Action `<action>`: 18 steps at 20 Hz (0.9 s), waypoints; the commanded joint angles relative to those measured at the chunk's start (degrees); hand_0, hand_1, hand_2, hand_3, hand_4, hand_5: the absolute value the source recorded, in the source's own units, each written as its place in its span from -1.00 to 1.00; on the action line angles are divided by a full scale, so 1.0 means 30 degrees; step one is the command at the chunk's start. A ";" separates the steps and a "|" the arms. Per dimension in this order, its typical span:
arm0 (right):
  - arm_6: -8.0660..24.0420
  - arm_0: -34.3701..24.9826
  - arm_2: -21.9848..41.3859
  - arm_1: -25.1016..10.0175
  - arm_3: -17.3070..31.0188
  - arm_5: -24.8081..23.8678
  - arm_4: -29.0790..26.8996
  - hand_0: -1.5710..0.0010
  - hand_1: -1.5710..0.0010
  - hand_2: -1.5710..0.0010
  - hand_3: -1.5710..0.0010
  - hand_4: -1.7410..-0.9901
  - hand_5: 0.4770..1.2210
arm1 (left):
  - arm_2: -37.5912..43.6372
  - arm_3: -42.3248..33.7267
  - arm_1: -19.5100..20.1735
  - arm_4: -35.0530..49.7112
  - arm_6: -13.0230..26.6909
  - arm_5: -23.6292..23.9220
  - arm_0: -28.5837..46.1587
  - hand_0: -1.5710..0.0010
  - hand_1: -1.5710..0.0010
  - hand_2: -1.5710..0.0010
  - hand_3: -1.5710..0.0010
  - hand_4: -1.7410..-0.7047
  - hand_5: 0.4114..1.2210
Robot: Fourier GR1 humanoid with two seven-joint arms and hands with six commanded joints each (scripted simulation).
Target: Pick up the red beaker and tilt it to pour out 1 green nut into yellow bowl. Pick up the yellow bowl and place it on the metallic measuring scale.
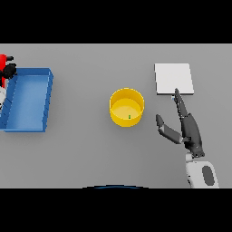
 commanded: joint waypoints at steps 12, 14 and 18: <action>-0.0035 -0.0155 -0.0019 -0.0086 0.0171 -0.0030 0.0029 1.00 1.00 1.00 1.00 0.58 -0.45 | -0.2095 -0.6678 0.3618 0.2380 -0.0013 -0.4559 0.3203 0.35 0.42 0.45 0.54 0.85 -0.40; -0.0086 0.0083 0.0121 -0.0099 -0.0238 0.0192 -0.0090 1.00 1.00 1.00 1.00 0.58 -0.43 | -0.2330 -0.6085 0.3512 0.1902 0.0058 -0.4847 0.2716 0.58 0.63 0.65 0.70 0.91 -0.42; 0.0338 -0.0126 0.0116 -0.0102 -0.0061 0.0001 0.0170 1.00 1.00 1.00 1.00 0.51 -0.43 | -0.2649 -0.5284 0.2804 0.1117 -0.0384 -0.4084 0.2532 0.83 0.85 0.86 0.88 0.98 -0.42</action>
